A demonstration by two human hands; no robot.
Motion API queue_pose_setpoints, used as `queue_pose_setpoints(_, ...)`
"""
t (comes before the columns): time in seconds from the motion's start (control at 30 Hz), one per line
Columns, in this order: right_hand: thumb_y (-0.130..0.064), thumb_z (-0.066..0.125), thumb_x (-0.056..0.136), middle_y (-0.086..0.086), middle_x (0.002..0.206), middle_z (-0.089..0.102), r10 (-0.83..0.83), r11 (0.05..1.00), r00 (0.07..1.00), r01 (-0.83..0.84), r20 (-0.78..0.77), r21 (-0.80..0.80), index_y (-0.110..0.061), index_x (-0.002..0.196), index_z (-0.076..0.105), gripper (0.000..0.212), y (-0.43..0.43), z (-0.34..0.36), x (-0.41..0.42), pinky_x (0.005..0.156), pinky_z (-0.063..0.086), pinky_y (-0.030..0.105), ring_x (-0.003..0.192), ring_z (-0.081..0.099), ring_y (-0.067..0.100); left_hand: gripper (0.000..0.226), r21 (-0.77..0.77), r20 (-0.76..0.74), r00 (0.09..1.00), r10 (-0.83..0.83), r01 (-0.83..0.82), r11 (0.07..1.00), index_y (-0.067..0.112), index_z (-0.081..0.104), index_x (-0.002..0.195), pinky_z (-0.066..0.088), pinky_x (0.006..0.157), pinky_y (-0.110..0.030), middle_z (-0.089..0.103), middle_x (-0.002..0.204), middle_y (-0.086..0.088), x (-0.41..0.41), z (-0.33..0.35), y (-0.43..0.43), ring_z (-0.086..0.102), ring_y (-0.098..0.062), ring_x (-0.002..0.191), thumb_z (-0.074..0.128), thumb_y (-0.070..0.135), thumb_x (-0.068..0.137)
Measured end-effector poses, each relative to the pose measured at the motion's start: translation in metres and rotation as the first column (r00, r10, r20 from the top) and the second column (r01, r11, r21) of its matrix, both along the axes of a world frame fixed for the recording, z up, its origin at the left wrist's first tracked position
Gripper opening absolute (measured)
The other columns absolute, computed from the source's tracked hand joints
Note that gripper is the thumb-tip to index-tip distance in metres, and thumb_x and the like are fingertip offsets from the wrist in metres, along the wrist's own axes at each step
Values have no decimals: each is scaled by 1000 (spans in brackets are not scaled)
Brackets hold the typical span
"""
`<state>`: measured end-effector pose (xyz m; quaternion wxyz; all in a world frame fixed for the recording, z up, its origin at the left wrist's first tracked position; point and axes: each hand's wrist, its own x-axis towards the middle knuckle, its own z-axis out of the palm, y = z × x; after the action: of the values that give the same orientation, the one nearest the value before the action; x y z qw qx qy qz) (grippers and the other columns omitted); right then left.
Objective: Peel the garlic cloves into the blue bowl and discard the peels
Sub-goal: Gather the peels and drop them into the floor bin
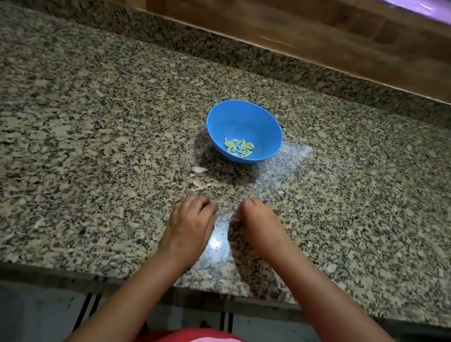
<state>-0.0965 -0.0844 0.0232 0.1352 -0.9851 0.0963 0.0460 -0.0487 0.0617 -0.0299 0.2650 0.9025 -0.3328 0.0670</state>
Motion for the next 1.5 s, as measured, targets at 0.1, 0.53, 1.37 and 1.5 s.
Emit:
queue_pose_setpoints(0.1, -8, 51, 93, 1, 86, 61, -223, 910, 974, 221, -33, 352, -9, 90, 61, 11, -3, 2, 8, 72, 42, 26, 80, 55, 15, 19, -20, 8, 999, -32, 32, 999, 8, 68, 100, 50, 77, -40, 65, 103, -9, 2, 0, -2, 60, -29, 96, 64, 19, 86)
queue_pose_setpoints(0.53, -14, 63, 88, 2, 79, 66, -392, 684, 914, 364, -103, 632, -10, 81, 65, 8, 5, 1, 11, 65, 50, 24, 71, 60, 13, 15, -47, -288, 957, -40, 28, 999, 17, 58, 104, 25, 90, -24, 54, 105, 5, 11, 10, -16, 42, -14, 108, 45, 20, 97)
queue_pose_setpoints(1.37, -4, 59, 89, 10, 75, 63, -466, 448, 878, 338, -107, 827, -2, 84, 64, 7, 1, 14, -3, 51, 46, 22, 59, 55, 13, 12, -204, -397, 909, -126, 46, 978, 10, 69, 90, 48, 82, -34, 61, 88, 4, 19, 37, -25, 56, -16, 89, 66, 21, 85)
queue_pose_setpoints(1.5, -5, 59, 88, 9, 71, 62, -459, 525, 887, 312, -45, 792, 1, 84, 63, 8, 1, 12, -2, 48, 46, 22, 55, 55, 13, 8, -261, -442, 893, -83, -39, 965, 12, 68, 82, 50, 71, -26, 64, 80, 3, 18, 41, -26, 60, -13, 76, 67, 20, 83)
